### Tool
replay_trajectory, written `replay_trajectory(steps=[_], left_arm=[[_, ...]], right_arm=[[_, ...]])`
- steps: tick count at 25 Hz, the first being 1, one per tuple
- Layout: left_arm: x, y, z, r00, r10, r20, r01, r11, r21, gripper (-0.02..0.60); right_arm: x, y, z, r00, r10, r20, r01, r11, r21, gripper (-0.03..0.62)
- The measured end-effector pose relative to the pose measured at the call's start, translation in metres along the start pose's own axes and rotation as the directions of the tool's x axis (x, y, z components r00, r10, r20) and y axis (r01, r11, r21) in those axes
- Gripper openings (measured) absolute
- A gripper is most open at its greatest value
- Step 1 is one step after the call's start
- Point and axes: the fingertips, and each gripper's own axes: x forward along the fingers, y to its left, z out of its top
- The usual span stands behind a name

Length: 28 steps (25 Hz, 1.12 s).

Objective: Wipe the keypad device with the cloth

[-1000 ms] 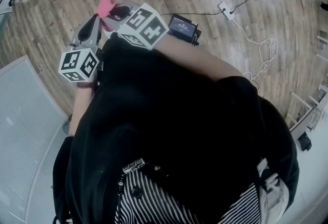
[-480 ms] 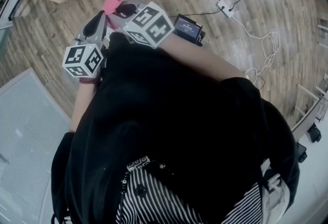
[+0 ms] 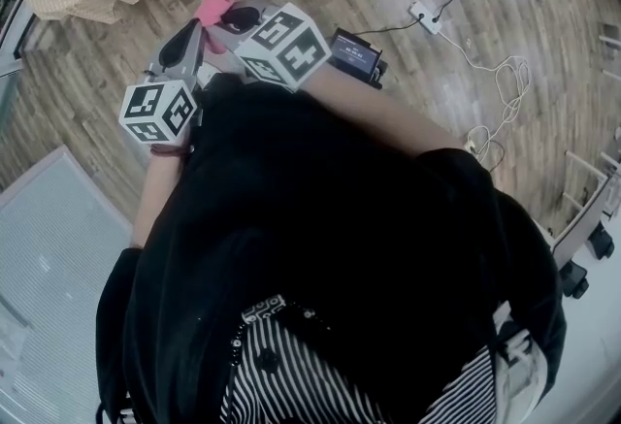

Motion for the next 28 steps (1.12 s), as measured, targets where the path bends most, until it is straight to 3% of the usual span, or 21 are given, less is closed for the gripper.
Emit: replay_trajectory(steps=[14, 20, 28], left_arm=[[-0.006, 0.138, 0.045, 0.999, -0.031, 0.02, 0.032, 0.999, -0.036, 0.003], [-0.041, 0.227, 0.059, 0.997, -0.067, 0.035, 0.068, 0.996, -0.054, 0.003], [-0.079, 0.303, 0.068, 0.996, -0.072, 0.048, 0.076, 0.994, -0.073, 0.003]], right_arm=[[0.121, -0.002, 0.077, 0.999, -0.036, -0.028, 0.035, 0.999, -0.022, 0.044], [0.204, 0.029, 0.115, 0.997, -0.069, -0.036, 0.068, 0.997, -0.027, 0.044], [0.275, 0.064, 0.143, 0.997, -0.056, -0.045, 0.055, 0.998, -0.036, 0.044]])
